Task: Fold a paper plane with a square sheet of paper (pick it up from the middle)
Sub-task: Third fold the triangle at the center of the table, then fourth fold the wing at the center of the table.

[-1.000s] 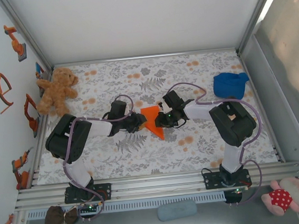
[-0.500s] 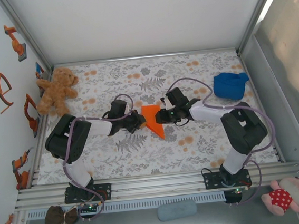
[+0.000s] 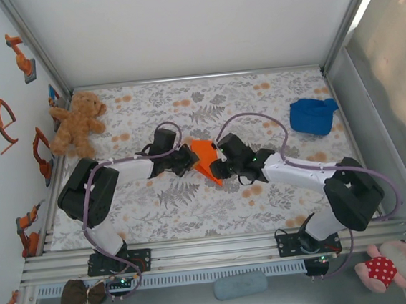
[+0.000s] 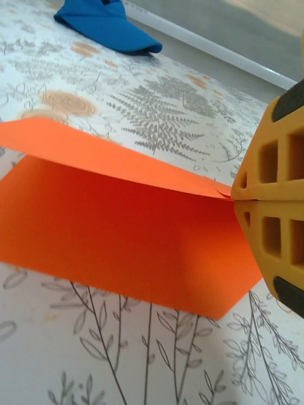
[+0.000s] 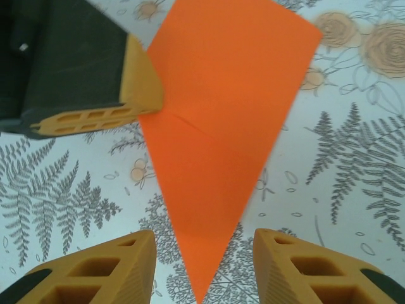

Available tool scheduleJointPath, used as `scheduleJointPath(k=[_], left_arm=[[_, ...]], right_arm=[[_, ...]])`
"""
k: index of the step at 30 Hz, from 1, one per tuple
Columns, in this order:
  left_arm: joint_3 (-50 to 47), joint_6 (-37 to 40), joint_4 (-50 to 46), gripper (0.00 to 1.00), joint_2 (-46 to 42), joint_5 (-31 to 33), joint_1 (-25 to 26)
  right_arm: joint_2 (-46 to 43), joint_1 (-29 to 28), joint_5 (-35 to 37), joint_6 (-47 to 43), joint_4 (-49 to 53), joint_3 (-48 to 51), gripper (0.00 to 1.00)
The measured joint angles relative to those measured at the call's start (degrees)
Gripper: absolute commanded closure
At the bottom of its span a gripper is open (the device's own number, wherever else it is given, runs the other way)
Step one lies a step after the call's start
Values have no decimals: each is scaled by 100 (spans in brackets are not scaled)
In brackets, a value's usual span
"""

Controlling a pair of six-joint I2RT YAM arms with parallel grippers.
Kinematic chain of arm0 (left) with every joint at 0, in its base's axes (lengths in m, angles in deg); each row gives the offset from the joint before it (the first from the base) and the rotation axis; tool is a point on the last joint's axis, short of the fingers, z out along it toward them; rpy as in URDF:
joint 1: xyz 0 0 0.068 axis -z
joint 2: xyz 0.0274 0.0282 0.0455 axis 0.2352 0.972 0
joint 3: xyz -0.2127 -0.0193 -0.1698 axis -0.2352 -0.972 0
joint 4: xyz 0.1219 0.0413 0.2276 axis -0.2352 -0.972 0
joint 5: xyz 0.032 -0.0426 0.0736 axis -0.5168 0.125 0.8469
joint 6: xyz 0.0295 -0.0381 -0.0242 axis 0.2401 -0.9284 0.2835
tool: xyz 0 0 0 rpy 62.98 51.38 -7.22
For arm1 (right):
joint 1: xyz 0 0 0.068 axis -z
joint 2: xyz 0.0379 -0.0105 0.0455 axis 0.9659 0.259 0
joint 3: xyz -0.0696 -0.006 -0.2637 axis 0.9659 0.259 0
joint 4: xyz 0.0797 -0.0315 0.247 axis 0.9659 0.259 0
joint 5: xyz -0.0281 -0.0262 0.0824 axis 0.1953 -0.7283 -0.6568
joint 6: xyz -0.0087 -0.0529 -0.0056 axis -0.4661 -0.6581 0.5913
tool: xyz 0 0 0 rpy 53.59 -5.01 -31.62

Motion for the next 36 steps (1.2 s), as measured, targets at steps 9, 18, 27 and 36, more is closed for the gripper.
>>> scheduleJointPath(k=[9, 18, 27, 36], left_arm=[[127, -203, -520, 95, 0, 186, 61], [221, -337, -815, 95, -70, 225, 83], [280, -409, -981, 95, -127, 225, 83], [284, -485, -981, 94, -127, 225, 83]], right_arm=[[577, -345, 264, -299, -376, 2, 59], [1073, -444, 271, -437, -896, 11, 60], [1202, -487, 461, -455, -1169, 66, 64], [1235, -487, 511, -656, -1231, 87, 64]])
